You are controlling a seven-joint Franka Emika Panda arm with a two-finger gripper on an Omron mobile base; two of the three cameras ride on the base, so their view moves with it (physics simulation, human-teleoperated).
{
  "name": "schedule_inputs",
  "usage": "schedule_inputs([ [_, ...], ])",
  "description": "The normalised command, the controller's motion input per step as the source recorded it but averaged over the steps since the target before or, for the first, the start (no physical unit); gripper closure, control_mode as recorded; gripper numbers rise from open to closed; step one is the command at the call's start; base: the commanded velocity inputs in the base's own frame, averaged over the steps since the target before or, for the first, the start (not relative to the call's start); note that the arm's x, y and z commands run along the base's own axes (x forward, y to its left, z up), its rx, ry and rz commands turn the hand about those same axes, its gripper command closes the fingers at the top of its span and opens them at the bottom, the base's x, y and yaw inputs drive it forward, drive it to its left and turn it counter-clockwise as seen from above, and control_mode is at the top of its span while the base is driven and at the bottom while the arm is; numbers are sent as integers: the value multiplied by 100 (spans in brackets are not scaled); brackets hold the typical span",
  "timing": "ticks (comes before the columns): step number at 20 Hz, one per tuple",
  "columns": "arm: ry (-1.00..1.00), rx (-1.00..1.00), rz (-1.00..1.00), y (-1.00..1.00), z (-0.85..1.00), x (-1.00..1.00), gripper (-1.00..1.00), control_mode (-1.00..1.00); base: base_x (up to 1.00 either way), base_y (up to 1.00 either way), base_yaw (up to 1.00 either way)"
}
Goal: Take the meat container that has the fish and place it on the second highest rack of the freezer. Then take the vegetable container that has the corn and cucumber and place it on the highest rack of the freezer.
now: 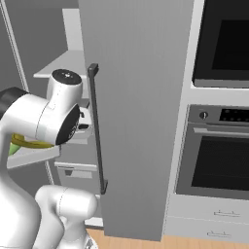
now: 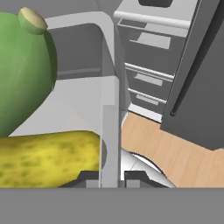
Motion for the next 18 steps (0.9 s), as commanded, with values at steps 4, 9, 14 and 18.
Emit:
schedule_inputs([
  [4,0,9,-16,33,2,8,100,-100,0,0,0],
  [9,5,15,-29,22,33,15,100,-100,0,0,0],
  [14,13,20,-42,12,62,13,100,-100,0,0,0],
  [18,10,21,-45,24,52,30,100,-100,0,0,0],
])
